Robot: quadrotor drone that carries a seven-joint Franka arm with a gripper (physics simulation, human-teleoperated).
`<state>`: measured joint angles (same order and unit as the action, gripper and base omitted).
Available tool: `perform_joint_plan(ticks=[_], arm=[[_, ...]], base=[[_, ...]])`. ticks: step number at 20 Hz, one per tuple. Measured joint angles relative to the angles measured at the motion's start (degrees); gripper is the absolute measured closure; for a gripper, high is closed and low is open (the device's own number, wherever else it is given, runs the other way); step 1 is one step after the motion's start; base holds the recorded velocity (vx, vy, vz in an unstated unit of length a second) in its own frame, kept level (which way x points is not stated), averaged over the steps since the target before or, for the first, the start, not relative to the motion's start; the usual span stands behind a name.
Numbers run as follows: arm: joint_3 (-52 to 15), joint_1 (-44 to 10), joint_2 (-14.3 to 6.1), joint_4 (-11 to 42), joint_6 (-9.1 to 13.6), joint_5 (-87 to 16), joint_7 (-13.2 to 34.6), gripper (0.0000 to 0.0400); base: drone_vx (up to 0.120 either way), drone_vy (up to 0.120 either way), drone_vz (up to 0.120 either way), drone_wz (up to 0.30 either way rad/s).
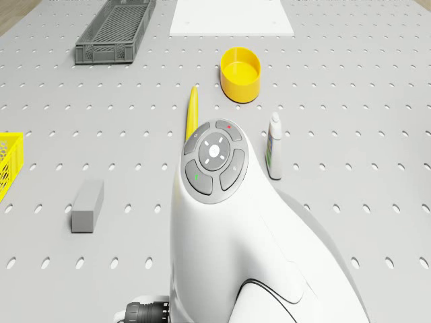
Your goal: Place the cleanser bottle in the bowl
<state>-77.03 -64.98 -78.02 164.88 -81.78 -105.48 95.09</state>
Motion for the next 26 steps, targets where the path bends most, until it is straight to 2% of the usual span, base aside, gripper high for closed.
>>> perform_joint_plan(ticks=[12, 15, 21, 26], arm=[[-0.4, -0.5, -2.0, -0.1, -1.9, 0.9, 0.4, 0.0000], [-0.5, -0.6, -2.5, -0.1, -2.3, 1.1, 0.5, 0.0000], [-0.6, -0.8, -3.4, -0.2, -3.1, 1.5, 0.7, 0.0000], [-0.8, -1.0, -4.0, -0.2, -3.8, 1.8, 0.8, 0.0000]], base=[[0.120, 0.000, 0.000, 0.000], [0.120, -0.093, 0.000, 0.000], [0.120, 0.000, 0.000, 0.000], [0.120, 0.000, -0.112, 0.000]])
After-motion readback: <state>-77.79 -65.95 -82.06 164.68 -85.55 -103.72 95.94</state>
